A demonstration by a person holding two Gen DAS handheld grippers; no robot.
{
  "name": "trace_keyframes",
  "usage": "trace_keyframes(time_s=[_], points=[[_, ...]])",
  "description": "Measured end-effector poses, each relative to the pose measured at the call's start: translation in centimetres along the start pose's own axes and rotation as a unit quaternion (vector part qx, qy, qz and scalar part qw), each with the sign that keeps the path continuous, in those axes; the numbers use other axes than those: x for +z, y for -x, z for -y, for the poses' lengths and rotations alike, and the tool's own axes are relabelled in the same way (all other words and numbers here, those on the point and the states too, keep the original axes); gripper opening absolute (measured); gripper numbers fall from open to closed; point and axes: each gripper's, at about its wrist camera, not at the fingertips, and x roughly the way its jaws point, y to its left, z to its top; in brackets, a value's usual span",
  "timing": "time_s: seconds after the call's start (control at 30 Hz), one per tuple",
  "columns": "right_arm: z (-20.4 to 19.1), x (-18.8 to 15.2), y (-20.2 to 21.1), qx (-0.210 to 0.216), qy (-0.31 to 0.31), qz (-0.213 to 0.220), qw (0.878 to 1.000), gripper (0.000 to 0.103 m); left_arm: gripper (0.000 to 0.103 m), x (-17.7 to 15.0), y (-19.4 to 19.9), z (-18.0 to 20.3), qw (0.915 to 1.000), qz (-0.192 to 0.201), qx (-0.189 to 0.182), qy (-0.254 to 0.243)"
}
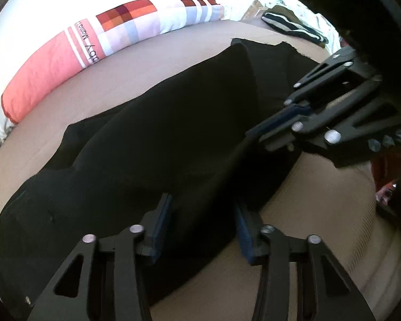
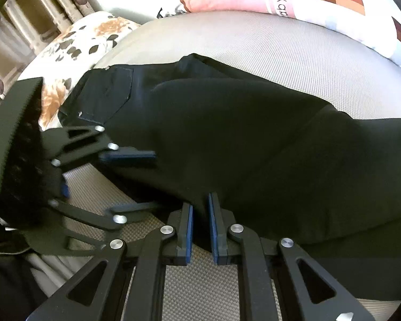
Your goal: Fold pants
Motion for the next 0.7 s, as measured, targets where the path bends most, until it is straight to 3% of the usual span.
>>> trace_keyframes(time_s=[0.1,0.17,0.27,0.37,0.47,0.57,0.7], points=[[0.5,0.0,0.3,0.007,-0.014,0.001,1.0,0.02,0.01,0.6,-0.9,-0.1,0.9999,-0.006,0.008,0.005],[1.4,-0.3,1.4,0.019,-0.029,0.014,0.999,0.028,0.009,0.8,-1.0,-0.2,0.9998,-0.005,0.005,0.018],[3.9,-0.9,3.5,0.025,-0.062,0.047,0.997,0.03,0.008,0.5,-0.6,-0.2,0.9995,-0.002,0.002,0.031],[9.3,-2.0,5.7,0.016,-0.137,0.073,0.988,0.03,0.008,0.1,-0.2,-0.3,0.9991,0.0,0.002,0.043],[16.2,-4.0,7.2,-0.005,-0.238,0.093,0.967,0.032,0.008,0.0,-0.1,-0.7,0.998,0.003,-0.007,0.062],[22.8,-6.7,8.6,-0.012,-0.332,0.118,0.936,0.032,0.008,-0.1,0.0,-1.1,0.9965,0.005,-0.015,0.082],[27.6,-8.6,9.3,-0.011,-0.401,0.143,0.905,0.032,0.008,-0.1,-0.1,-1.3,0.9953,0.004,-0.018,0.095]])
